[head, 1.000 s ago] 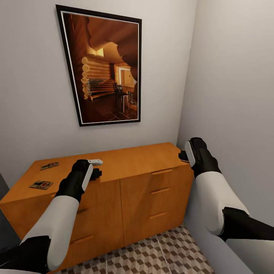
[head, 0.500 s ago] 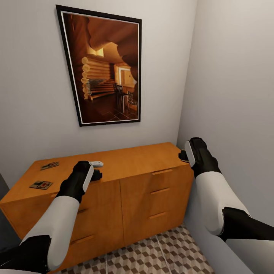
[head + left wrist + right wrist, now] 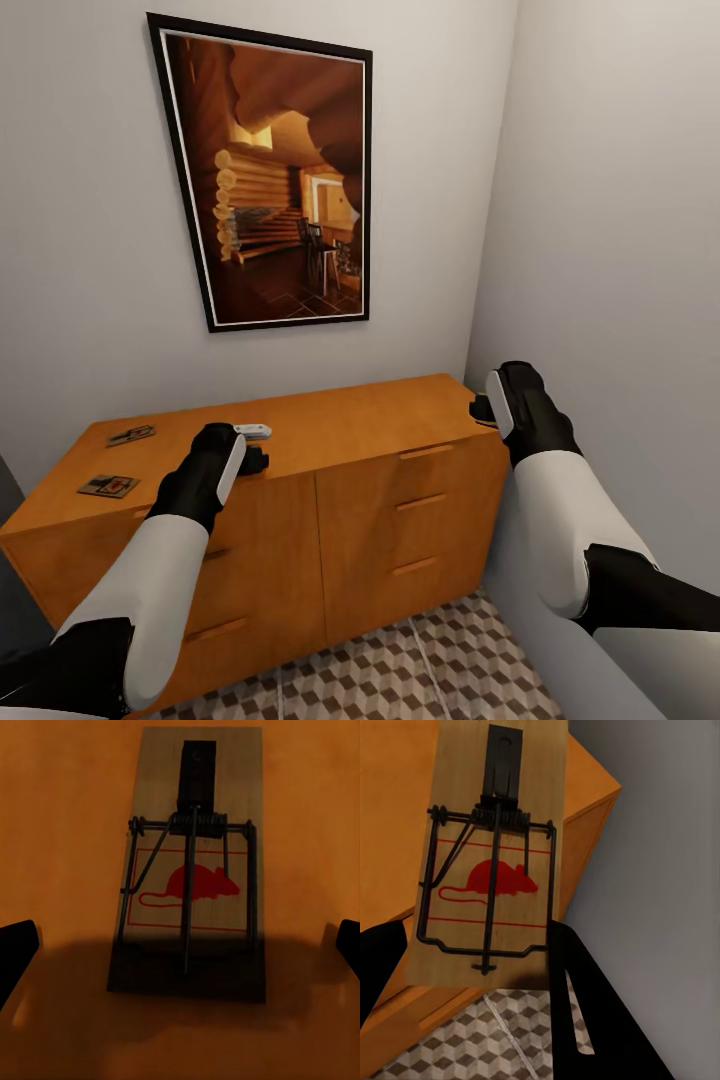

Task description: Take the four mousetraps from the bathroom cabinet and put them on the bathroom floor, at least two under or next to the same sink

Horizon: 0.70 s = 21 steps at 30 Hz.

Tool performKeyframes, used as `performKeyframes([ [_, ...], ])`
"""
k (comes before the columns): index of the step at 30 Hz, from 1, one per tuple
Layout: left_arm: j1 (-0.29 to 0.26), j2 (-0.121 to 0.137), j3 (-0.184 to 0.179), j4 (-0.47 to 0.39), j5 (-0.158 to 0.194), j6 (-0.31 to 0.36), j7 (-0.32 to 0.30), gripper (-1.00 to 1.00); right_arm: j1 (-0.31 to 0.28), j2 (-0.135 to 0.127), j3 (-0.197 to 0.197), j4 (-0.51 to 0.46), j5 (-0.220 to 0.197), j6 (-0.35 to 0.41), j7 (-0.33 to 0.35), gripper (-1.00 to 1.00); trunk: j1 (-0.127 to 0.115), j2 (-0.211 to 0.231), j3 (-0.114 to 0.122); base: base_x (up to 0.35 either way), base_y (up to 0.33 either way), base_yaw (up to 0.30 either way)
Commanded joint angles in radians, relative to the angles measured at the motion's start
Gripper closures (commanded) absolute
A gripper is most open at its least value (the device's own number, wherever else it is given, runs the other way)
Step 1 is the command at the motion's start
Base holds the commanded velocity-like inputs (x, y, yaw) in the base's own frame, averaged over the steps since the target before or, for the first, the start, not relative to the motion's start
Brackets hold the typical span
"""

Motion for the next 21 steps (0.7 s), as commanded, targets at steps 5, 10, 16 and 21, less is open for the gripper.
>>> performKeyframes([
  [5, 0.000, -0.001, 0.005, 0.028, -0.009, 0.005, -0.003, -1.00, -0.001, 0.001, -0.003, -0.001, 0.004, 0.004, 0.001, 1.00, 0.000, 0.000, -0.001, 0.000, 0.000, 0.000],
  [10, 0.000, -0.001, 0.005, 0.029, -0.009, 0.005, -0.003, 1.00, -0.001, 0.001, -0.003, -0.001, 0.005, 0.004, 0.001, 1.00, 0.000, 0.000, -0.001, 0.000, 0.000, 0.000],
  [16, 0.000, 0.000, 0.005, 0.045, -0.009, 0.004, -0.002, 1.00, -0.001, 0.001, -0.003, -0.001, 0.005, 0.004, 0.002, 1.00, 0.000, 0.000, -0.001, 0.000, 0.000, 0.000],
  [21, 0.000, -0.001, 0.005, 0.048, -0.009, 0.003, -0.001, 1.00, -0.001, 0.001, -0.003, -0.001, 0.005, 0.004, 0.002, 1.00, 0.000, 0.000, -0.001, 0.000, 0.000, 0.000],
])
